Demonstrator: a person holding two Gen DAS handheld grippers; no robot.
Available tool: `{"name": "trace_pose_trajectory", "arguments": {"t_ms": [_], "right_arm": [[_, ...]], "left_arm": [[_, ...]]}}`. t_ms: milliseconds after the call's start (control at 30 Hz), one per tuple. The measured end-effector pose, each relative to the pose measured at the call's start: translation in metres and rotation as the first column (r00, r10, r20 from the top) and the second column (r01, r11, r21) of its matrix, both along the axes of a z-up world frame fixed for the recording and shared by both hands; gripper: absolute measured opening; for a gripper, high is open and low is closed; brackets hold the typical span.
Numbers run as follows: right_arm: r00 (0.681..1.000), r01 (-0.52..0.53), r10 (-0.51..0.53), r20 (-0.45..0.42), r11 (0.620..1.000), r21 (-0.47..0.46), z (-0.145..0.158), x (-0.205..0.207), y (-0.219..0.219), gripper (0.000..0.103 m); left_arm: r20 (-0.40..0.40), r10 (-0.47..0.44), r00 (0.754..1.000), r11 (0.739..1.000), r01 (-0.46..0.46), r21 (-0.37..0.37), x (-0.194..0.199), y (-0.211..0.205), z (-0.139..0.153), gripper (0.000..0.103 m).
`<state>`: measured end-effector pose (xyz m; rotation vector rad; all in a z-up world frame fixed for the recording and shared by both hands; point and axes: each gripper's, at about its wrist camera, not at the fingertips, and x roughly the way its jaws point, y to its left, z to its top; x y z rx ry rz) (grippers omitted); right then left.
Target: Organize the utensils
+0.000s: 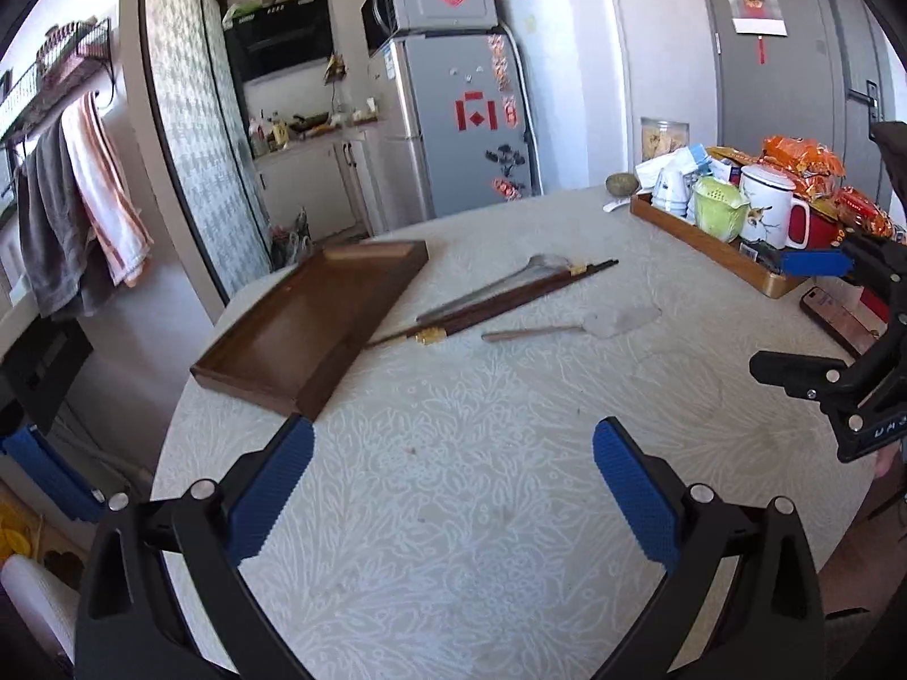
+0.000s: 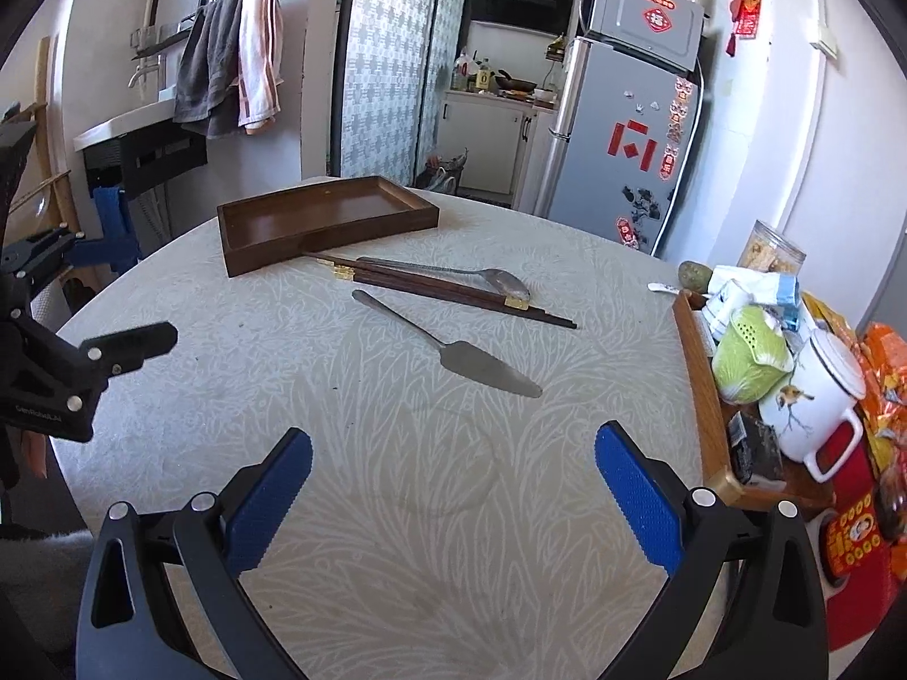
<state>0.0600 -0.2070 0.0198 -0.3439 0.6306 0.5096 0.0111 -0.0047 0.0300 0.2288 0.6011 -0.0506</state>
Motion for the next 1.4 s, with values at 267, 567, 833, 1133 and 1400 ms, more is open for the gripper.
{"name": "trace_pose_trajectory", "arguments": {"t_ms": [267, 567, 833, 1133, 1400], "right_arm": [[0.987, -0.123, 0.123, -0.106, 0.992, 0.0, 0.002, 0.065, 0.004, 0.099], [0.918, -0.307, 0.273, -0.287, 0.949, -0.078, -0.044, 0.124, 0.041, 0.061], [0.87, -0.392, 0.352, -0.345, 0.918, -0.052, -0.063, 0.152, 0.068, 0.055], [0.831, -0.455, 0.422, -0.362, 0.89, -0.007, -0.061, 0.159, 0.071, 0.051], [0.806, -0.509, 0.47, -0.36, 0.861, -0.014, -0.059, 0.162, 0.078, 0.042]], "left_arm": [[-0.031, -0.276, 0.961, 0.961, 0.276, 0.009, 0.045, -0.002, 0.007, 0.101], [-0.247, -0.42, 0.873, 0.899, 0.437, 0.013, 0.125, -0.029, -0.029, 0.046], [-0.342, -0.479, 0.809, 0.865, 0.5, -0.028, 0.171, -0.024, -0.055, 0.043], [-0.414, -0.534, 0.737, 0.811, 0.585, -0.005, 0.19, -0.022, -0.062, 0.045], [-0.473, -0.564, 0.677, 0.774, 0.633, -0.018, 0.202, -0.019, -0.067, 0.045]]}}
